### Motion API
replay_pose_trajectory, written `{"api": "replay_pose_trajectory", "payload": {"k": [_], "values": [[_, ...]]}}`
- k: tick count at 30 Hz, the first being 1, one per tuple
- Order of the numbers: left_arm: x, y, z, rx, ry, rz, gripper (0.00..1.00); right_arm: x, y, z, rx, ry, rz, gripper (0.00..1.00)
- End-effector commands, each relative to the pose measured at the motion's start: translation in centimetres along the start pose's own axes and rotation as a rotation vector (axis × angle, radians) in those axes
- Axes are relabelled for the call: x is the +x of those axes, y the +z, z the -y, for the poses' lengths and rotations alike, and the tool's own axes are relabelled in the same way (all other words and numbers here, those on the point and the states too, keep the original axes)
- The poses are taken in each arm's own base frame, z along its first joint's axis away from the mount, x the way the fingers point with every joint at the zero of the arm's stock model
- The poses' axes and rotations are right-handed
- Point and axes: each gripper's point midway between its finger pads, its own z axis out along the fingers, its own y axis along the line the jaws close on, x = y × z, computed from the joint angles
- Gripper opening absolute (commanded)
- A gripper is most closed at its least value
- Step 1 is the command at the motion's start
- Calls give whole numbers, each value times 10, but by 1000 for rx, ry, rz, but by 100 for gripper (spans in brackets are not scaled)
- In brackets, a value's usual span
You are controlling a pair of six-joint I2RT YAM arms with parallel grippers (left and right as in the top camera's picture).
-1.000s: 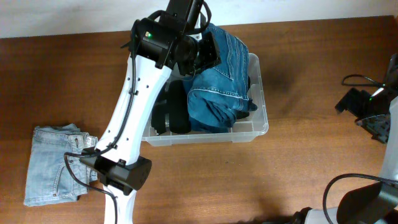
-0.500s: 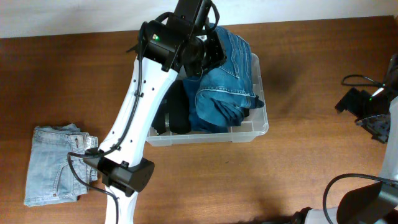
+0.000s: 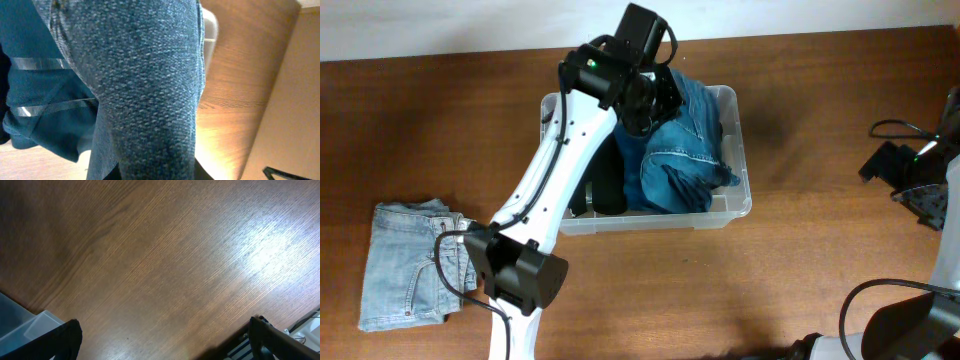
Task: Pack container
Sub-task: 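Carry the dark blue jeans over the box and lower them in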
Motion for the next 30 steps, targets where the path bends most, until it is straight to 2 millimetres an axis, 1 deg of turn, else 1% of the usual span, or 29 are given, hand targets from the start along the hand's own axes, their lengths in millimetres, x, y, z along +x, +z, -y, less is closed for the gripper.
{"api": "replay_pose_trajectory", "payload": {"k": [1, 5, 8, 12, 14, 15, 20, 23, 25, 26, 27, 28, 30], "values": [[8, -2, 9, 49, -10, -31, 6, -1, 0, 1, 2, 4, -1, 98], [11, 10, -2, 21, -14, -50, 8, -1, 0, 1, 2, 4, -1, 99], [14, 15, -8, 5, -22, -63, 10, -1, 0, 1, 2, 4, -1, 98], [16, 18, -11, -4, -18, -71, 20, -1, 0, 1, 2, 4, -1, 98], [16, 18, -11, -3, 9, -71, 35, -1, 0, 1, 2, 4, -1, 98], [16, 18, -10, -2, 22, -71, 39, -1, 0, 1, 2, 4, -1, 98], [12, 18, -6, 19, 144, -53, 40, -1, 0, 1, 2, 4, -1, 98], [10, 18, -4, 28, 184, -46, 39, -1, 0, 1, 2, 4, -1, 98], [9, 18, -1, 38, 248, -37, 40, -1, 0, 1, 2, 4, -1, 98], [7, 18, 0, 44, 302, -31, 42, -1, 0, 1, 2, 4, -1, 98], [7, 18, 1, 46, 351, -27, 48, -1, 0, 1, 2, 4, -1, 98], [7, 18, 1, 46, 374, -28, 51, -1, 0, 1, 2, 4, -1, 98], [8, 18, -1, 42, 371, -32, 53, -1, 0, 1, 2, 4, -1, 98]]}}
